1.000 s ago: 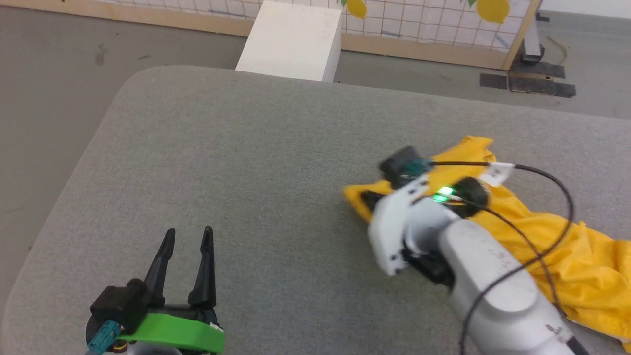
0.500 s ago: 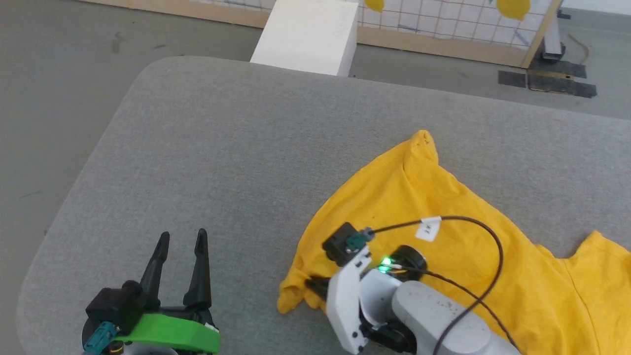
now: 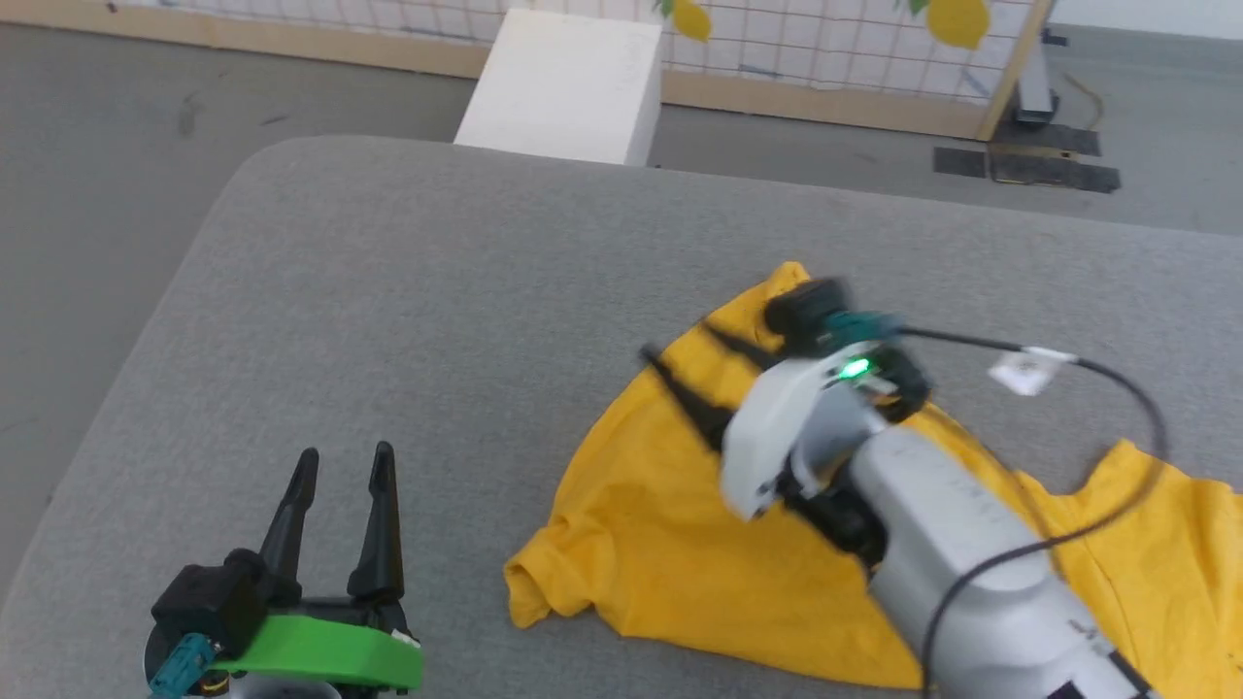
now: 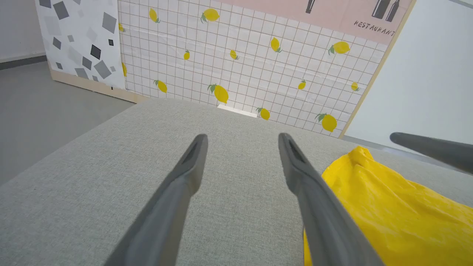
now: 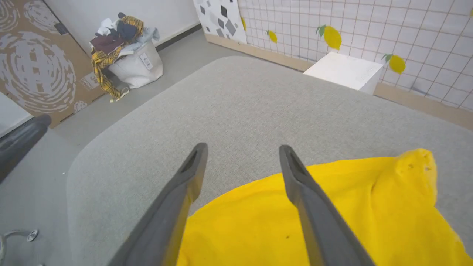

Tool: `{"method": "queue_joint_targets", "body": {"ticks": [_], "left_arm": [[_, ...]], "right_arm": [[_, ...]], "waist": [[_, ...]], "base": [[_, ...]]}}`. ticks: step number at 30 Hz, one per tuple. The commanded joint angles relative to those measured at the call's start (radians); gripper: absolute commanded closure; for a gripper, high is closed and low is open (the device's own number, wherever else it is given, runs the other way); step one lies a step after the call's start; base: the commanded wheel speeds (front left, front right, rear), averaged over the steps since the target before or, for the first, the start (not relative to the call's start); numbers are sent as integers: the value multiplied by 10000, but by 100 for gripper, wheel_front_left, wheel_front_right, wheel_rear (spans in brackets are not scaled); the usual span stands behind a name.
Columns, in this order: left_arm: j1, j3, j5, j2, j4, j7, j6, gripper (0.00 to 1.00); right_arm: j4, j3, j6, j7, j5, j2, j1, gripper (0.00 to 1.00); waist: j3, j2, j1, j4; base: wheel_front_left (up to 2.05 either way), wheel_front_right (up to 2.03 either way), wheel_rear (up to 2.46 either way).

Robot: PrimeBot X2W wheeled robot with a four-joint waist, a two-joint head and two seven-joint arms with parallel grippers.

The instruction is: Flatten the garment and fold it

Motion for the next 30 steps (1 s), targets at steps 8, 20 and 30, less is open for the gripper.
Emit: {"method": "queue_joint_targets", "body": {"ticks": [8,20,30], "left_arm": [[322,154,290,6,-462,-47,-67,0],[682,297,296,44,-956,-47,-67,0],[483,-27,557,589,-1268,-47,-67,0]], "right_arm": [[-2384,-4549,-13,-1187,-3084,-5,2842,0],[-5145,-6531,-13,-3485,-3048,5,7533,0],[-5238,-6592,-13,-3697,-2856,6,7409,0]], "waist": [[-114,0,0,-830],[156,0,0,-1729],[287,0,0,-2134]], "base": [[0,0,0],[0,0,0],[0,0,0]]}}
